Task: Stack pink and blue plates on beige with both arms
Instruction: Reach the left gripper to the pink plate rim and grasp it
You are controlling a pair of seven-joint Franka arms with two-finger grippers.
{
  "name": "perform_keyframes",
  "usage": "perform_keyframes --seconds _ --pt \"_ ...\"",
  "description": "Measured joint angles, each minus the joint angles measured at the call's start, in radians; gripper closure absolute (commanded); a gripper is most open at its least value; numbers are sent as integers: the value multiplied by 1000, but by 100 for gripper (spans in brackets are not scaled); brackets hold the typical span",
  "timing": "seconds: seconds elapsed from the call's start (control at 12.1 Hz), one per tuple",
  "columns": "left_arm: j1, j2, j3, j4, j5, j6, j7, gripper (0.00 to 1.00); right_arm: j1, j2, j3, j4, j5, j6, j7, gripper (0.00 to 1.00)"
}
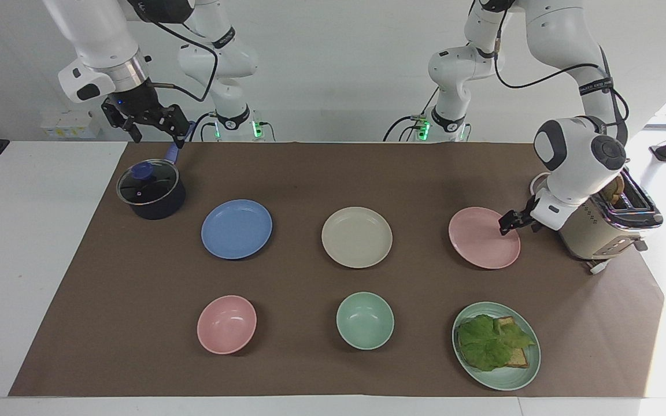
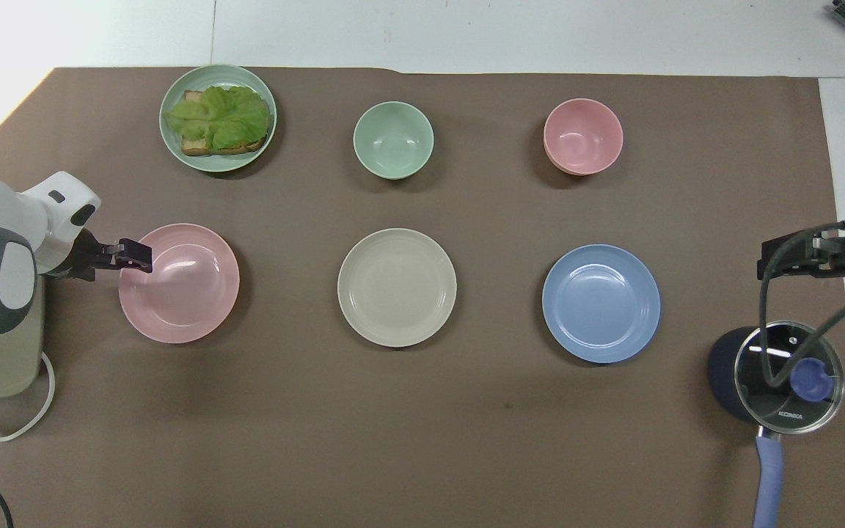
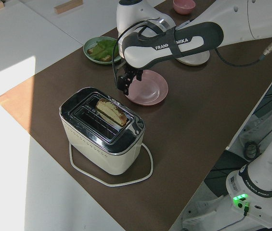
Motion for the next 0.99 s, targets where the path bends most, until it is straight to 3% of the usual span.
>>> perform_keyframes --seconds 0.33,0.41,0.49,0.58,0.99 --pt "13 -3 1 -59 0 5 -12 0 0 0 0 0 0 0 0 0" --pt "13 -6 1 -72 0 5 -14 21 0 0 0 0 0 0 -2 0" --pt "13 -10 0 -81 0 5 -17 70 -1 0 -1 0 0 0 -3 0" --pt "13 -14 0 -85 0 5 -18 100 -2 0 -1 0 0 0 -3 0" --pt "11 -20 -10 -82 0 -9 -18 100 -4 0 -2 0 0 0 -4 0"
